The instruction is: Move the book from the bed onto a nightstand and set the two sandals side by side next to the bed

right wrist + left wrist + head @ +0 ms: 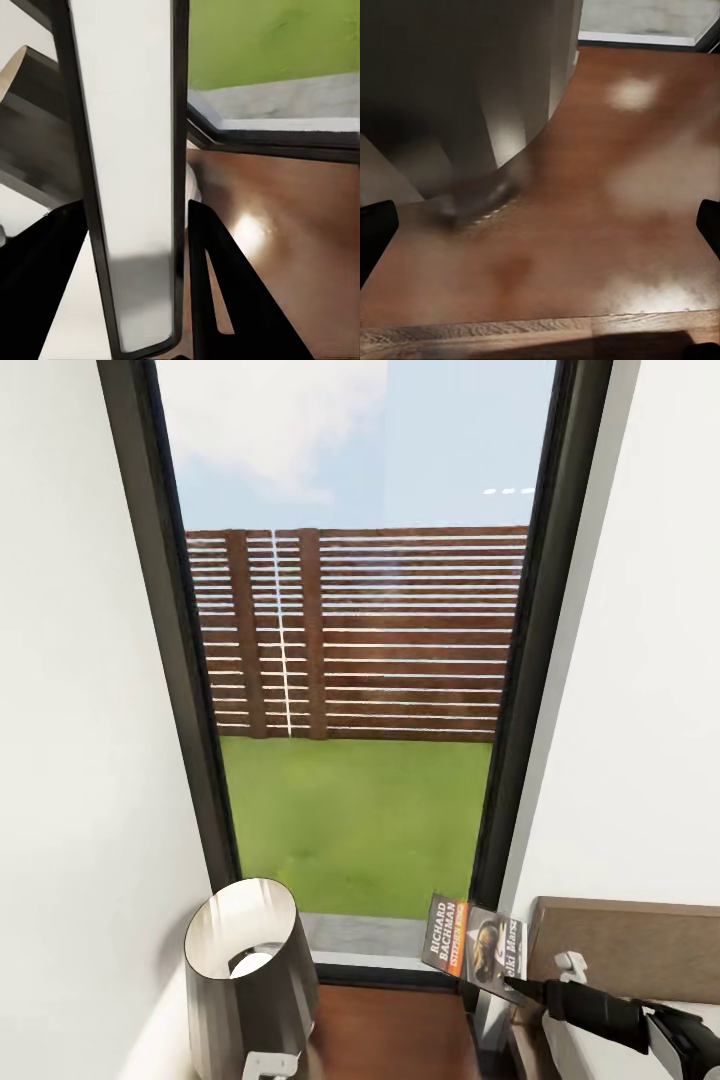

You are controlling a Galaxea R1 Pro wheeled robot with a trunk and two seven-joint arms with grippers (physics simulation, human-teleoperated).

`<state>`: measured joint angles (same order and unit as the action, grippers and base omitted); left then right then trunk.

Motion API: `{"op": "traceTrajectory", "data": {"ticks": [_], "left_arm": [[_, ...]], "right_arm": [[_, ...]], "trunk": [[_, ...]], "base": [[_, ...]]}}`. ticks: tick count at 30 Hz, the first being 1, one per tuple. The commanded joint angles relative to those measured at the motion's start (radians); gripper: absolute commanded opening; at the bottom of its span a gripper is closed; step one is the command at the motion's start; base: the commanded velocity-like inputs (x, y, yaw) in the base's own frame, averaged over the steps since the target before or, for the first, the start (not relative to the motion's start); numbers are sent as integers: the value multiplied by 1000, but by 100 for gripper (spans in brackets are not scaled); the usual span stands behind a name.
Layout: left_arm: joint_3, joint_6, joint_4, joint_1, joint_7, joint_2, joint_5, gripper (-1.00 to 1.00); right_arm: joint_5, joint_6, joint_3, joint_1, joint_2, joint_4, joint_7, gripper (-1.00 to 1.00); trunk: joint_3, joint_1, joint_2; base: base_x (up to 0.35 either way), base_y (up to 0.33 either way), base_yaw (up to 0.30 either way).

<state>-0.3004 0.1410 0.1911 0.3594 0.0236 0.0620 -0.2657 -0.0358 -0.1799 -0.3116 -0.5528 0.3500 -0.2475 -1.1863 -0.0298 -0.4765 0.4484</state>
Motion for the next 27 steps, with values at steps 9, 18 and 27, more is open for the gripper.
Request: {"op": "traceTrajectory", "data": {"ticks": [9, 18, 27], "left_arm": [[-5, -46, 10, -2, 2, -5, -12, 100], [-3, -112, 12, -2, 4, -5, -12, 100], [-1, -110, 15, -2, 3, -4, -13, 100]], "right_arm": [[-4, -50, -12, 51, -11, -50, 5, -100], [-4, -56, -12, 92, -12, -68, 7, -100], [-5, -55, -11, 93, -14, -70, 5, -100]], "trunk": [[0, 0, 1], [0, 0, 1], [0, 0, 1]], "base": [[0, 0, 0], [0, 0, 0], [0, 0, 0]]}}
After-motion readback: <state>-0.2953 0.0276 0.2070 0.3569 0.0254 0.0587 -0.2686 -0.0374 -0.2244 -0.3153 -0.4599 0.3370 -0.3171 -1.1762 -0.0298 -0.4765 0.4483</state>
